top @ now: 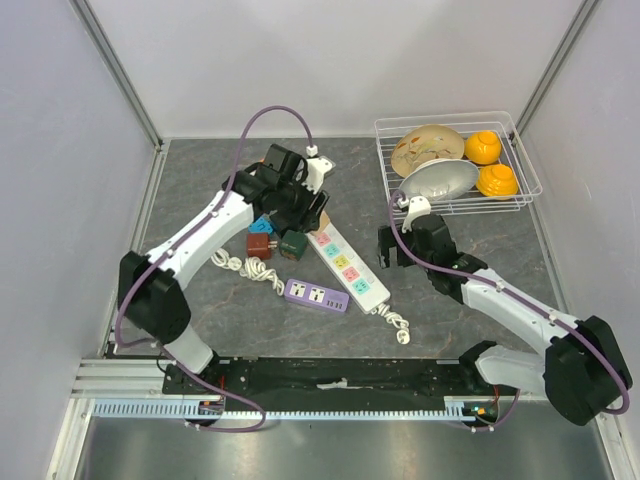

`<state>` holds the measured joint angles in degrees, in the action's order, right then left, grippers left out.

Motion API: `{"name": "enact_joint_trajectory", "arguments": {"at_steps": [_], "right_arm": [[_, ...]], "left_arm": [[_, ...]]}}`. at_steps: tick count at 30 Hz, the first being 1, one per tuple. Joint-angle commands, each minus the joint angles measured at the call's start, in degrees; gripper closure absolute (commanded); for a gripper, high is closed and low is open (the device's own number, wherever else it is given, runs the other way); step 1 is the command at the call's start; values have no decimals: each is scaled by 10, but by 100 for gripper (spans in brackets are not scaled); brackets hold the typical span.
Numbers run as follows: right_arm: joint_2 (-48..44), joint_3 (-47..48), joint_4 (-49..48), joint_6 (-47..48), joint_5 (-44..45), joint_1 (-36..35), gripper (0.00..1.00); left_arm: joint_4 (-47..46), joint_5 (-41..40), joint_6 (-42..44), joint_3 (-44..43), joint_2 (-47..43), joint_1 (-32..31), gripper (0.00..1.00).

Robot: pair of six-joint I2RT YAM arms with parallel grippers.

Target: Insert the plug

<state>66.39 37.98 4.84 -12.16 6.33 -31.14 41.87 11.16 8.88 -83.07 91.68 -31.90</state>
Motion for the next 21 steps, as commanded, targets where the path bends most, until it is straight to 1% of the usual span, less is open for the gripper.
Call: {"name": "enact_joint_trajectory", "arguments": {"at_steps": [1,2,5,10,14,21], "right_arm": [[-13,-20,-44,-33,-17,2,2],[-18,-25,-61,-33,-14,2,2],[-22,-31,-70,-31,-11,3,2],[-21,-34,-80,-27,-31,3,2],[-24,-34,-80,-23,-37,3,2],[-21,-35,-84,-17,-53,3,2]], "left_arm": [[19,19,53,-57,46,-5,98],[19,14,56,-62,54,-7,98],[19,-7,67,-75,86,-18,98],[16,-4,77,-80,129,-29,98],[10,-5,81,-77,141,-31,98],[-10,-39,81,-64,142,-31,98]]}}
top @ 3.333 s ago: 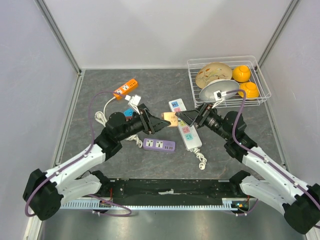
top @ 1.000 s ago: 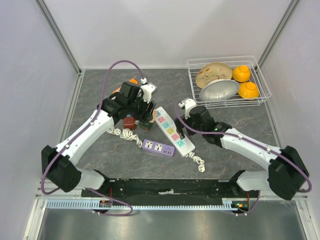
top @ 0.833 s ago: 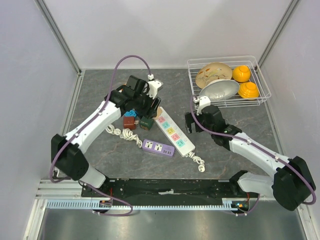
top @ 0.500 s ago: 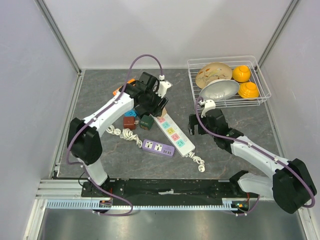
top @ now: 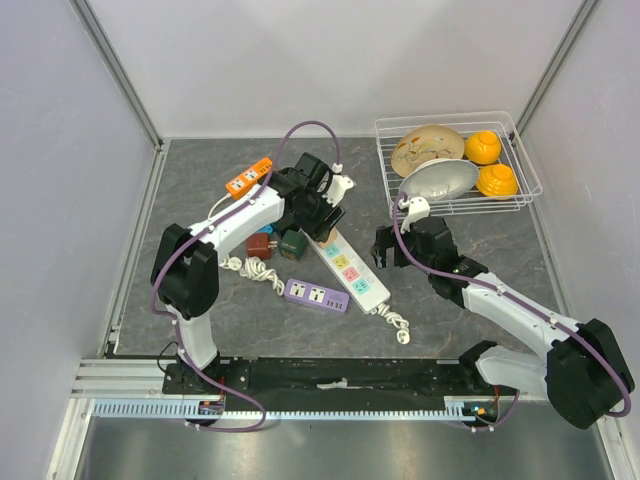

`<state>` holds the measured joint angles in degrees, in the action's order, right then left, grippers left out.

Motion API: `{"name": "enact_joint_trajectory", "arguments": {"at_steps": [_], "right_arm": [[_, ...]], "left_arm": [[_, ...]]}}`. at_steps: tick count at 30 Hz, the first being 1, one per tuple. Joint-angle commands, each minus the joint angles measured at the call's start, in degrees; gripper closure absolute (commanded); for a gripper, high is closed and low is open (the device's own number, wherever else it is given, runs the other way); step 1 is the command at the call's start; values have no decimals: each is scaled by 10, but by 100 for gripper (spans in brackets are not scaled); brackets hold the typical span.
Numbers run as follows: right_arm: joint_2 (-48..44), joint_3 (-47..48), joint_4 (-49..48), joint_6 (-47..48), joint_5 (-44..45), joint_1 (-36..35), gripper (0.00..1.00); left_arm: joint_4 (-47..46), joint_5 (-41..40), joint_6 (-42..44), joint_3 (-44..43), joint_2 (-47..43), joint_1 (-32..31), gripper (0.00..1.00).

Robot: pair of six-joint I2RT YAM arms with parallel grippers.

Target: Insert the plug

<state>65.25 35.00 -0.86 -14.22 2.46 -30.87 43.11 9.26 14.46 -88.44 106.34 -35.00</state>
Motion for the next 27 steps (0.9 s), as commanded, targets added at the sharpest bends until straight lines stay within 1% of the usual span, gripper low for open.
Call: {"name": "enact_joint_trajectory", "arguments": {"at_steps": [1,11,27], "right_arm": [[-8,-6,-27,3,-15,-1,2],[-6,-7,-30,2,-17,0,2],[-7,-7,-32,7,-22,-1,2]], "left_arm": [[-24,-24,25,-9,-3,1,98],[-25,-17,29,-2,12,0,98],[-36,-45,33,10,19,0,98]]}}
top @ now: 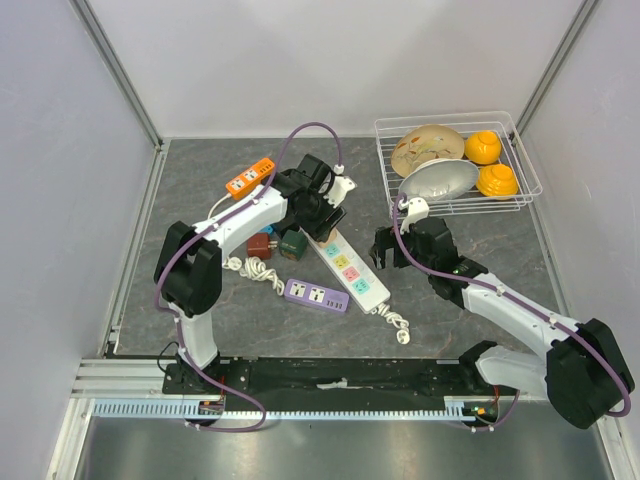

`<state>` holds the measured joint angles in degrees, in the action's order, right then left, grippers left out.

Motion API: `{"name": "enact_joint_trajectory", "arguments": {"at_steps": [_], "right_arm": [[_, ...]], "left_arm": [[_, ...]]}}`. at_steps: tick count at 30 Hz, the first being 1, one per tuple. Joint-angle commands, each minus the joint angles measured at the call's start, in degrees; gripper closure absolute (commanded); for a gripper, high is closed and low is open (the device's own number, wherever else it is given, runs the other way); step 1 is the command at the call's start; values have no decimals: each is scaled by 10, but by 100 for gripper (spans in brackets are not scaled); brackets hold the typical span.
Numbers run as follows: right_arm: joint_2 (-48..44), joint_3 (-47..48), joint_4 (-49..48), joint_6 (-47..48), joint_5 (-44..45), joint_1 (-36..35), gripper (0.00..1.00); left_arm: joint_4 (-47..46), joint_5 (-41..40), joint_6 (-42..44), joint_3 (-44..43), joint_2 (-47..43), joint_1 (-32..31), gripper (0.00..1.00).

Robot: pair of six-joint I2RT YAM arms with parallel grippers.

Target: Insert the plug

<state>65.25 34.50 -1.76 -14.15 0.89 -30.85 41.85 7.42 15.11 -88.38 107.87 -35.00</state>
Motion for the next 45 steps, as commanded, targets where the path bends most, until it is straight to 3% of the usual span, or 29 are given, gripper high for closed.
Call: {"name": "enact_joint_trajectory", "arguments": {"at_steps": [1,23,45], "right_arm": [[-6,-2,-23,6,-7,-1,2],[-3,-3,-26,5,-23,-1,2],[-5,-6,-29,5,-25,-1,2]], "left_arm": [[-23,-33,26,10,3,0,98],[-25,-28,23,2,-50,-2,98],[-25,-3,45,10,-3,-3,98]]}}
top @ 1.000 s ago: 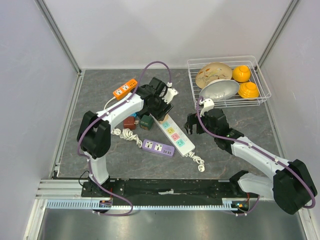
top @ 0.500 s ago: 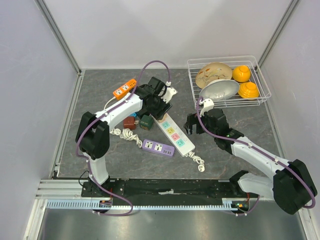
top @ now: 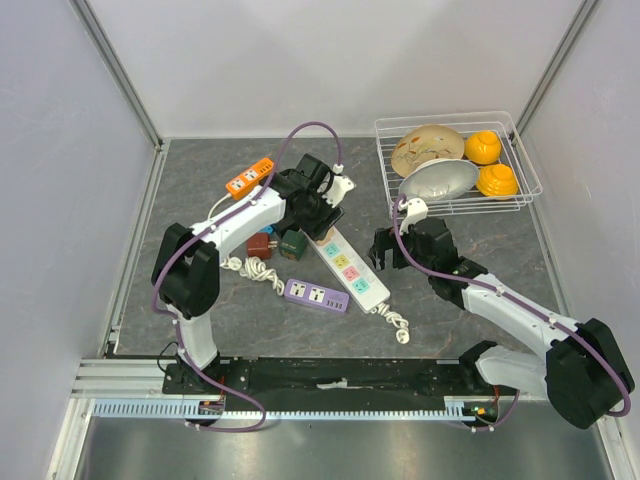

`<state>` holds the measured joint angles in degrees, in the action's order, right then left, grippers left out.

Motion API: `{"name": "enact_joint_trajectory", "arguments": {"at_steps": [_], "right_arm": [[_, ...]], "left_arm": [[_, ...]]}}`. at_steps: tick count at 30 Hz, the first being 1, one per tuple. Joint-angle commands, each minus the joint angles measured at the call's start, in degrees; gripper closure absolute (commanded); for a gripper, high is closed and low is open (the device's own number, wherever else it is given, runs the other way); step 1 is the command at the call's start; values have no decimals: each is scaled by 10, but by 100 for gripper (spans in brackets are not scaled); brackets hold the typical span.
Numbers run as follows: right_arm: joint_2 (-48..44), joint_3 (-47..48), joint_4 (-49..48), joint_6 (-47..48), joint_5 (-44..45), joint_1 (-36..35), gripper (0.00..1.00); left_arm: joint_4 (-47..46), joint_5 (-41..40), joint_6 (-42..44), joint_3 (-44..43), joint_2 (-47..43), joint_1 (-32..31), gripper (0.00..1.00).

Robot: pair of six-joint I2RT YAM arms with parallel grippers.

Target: Insert the plug

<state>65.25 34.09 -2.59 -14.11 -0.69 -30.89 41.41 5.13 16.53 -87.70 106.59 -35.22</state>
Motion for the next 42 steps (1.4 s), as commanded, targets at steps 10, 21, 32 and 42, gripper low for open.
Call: {"name": "enact_joint_trajectory", "arguments": {"at_steps": [10,21,32,42], "right_arm": [[-5,-2,-21,5,-11,0,2],[-5,-3,-23,6,-14,0,2],[1,-4,-29,5,-18,0,2],[3,-5,-31,5,-19,0,2]], "left_arm": [[-20,16,37,2,24,-2,98],[-15,12,72,10,29,5,98],[-12,-34,31,37,58,-3,98],[-12,-62,18,39,98,-4,98]]}}
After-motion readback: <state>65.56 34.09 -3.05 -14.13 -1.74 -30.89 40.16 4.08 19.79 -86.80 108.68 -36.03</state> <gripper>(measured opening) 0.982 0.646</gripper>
